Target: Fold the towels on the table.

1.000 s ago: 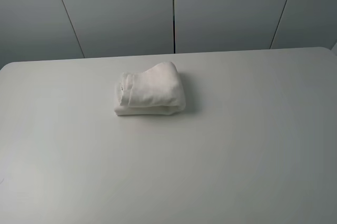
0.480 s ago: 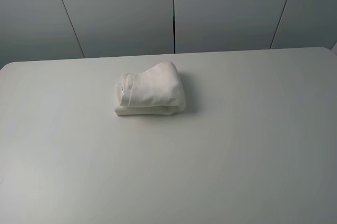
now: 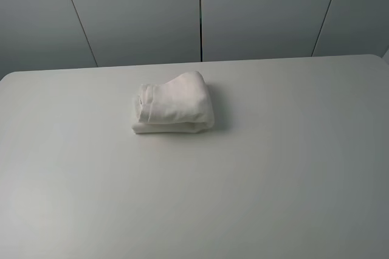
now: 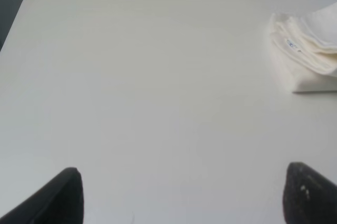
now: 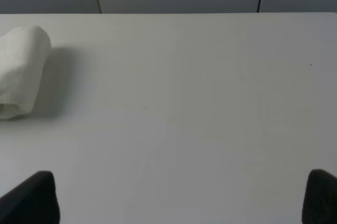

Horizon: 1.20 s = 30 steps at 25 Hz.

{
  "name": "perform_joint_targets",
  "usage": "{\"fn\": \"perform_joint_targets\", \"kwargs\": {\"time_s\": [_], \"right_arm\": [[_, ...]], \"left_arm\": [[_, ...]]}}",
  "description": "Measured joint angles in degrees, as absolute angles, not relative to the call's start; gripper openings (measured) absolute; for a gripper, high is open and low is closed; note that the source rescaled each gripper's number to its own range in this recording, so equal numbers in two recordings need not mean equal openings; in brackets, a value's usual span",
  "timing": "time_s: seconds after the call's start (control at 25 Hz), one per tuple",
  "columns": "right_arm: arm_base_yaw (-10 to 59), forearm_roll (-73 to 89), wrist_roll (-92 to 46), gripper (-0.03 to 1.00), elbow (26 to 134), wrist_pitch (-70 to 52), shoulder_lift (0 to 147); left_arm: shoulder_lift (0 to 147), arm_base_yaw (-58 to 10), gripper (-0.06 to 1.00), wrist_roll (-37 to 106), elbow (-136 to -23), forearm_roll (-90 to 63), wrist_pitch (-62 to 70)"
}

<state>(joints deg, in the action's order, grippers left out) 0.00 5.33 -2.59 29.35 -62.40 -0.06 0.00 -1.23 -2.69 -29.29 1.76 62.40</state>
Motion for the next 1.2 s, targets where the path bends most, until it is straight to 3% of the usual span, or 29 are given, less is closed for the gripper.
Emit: {"fn": "perform_joint_targets", "kwargs": {"time_s": [1.2], "right_arm": [[0.0, 5.3, -2.4, 1.00, 29.3, -62.4, -0.1]], "left_arm": [[0.0, -1.2, 0.98, -2.5, -29.3, 1.8, 62.4]]}}
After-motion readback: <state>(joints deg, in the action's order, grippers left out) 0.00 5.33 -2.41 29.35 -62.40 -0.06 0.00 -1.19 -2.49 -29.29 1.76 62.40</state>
